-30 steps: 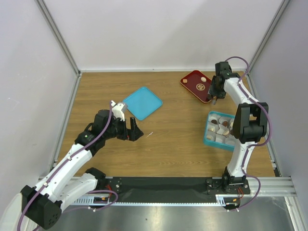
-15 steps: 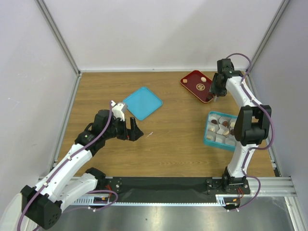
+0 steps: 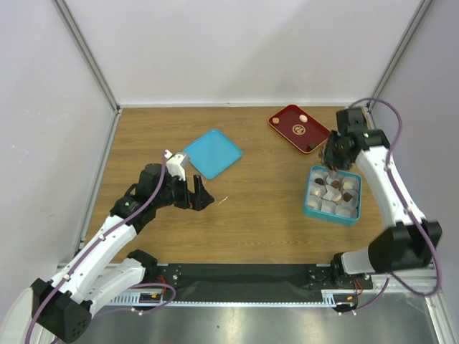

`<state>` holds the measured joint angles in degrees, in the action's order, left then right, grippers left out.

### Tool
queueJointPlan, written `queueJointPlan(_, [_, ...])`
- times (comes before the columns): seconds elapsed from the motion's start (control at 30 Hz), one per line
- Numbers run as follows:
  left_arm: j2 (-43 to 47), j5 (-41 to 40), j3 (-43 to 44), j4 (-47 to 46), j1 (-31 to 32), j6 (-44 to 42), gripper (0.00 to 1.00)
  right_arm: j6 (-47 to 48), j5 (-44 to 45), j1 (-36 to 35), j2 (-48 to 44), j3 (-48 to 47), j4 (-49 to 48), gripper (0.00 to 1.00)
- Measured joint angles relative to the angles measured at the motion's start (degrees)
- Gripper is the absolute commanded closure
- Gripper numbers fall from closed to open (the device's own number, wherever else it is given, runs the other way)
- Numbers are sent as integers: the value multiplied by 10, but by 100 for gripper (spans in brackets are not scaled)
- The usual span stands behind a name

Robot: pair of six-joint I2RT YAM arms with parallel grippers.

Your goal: Pack the chocolate

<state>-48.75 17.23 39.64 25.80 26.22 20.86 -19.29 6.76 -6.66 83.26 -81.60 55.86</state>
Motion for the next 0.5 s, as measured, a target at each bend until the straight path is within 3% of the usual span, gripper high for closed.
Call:
queueJointPlan(0.23, [1, 16, 0, -7, 0, 0, 0, -27, -13, 1, -155, 96, 78, 57])
queueJointPlan(0.5, [4, 23, 0, -9, 0, 0, 0, -62, -22, 1, -234, 165, 132, 57])
